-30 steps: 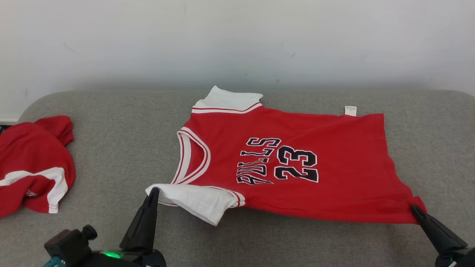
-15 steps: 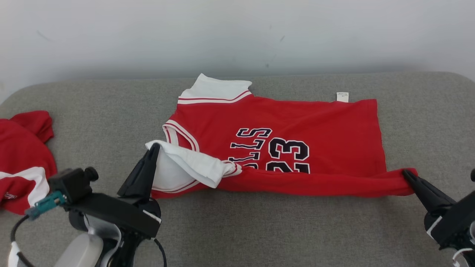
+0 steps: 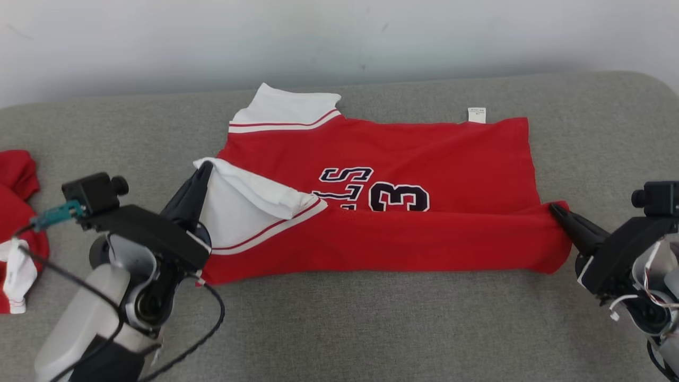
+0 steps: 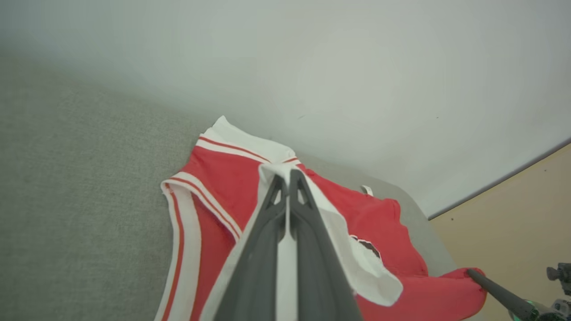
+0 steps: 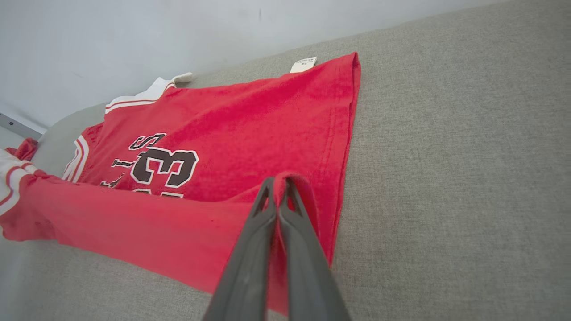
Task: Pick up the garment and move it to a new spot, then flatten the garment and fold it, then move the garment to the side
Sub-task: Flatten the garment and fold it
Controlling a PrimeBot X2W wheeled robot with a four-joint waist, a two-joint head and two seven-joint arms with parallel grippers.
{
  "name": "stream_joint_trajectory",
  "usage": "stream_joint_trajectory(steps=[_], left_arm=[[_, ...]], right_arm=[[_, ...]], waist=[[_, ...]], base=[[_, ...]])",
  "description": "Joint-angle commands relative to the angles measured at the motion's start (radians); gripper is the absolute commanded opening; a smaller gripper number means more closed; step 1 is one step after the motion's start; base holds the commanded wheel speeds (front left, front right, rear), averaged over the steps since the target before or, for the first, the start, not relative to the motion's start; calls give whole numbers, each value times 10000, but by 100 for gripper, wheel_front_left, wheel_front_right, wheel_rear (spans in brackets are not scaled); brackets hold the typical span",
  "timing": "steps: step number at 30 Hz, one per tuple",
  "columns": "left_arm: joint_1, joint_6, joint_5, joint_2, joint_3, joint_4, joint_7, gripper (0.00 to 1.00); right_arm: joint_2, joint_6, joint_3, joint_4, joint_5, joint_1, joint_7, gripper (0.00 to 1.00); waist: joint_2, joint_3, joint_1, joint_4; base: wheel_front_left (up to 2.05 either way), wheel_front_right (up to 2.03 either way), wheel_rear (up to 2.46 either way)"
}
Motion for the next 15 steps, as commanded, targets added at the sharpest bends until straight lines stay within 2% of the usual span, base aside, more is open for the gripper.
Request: stream_joint_trajectory(steps=[1, 6, 15], left_arm=[[-331, -89, -102, -7, -9, 324, 73, 0], [-953, -228, -540, -260, 41, 1258, 365, 0], [-1818, -359, -472, -309, -379, 2744, -69, 0]], right_arm=[[111, -4, 123, 201, -35, -276, 19, 0], [211, -4, 613, 739, -224, -876, -86, 0], [526, -4, 1573, 1579, -91, -1854, -407, 0]], waist=[[-1, 149, -2, -79], [-1, 339, -2, -186], [-1, 668, -2, -398]], base=[[0, 0, 0], [0, 0, 0], [0, 0, 0]])
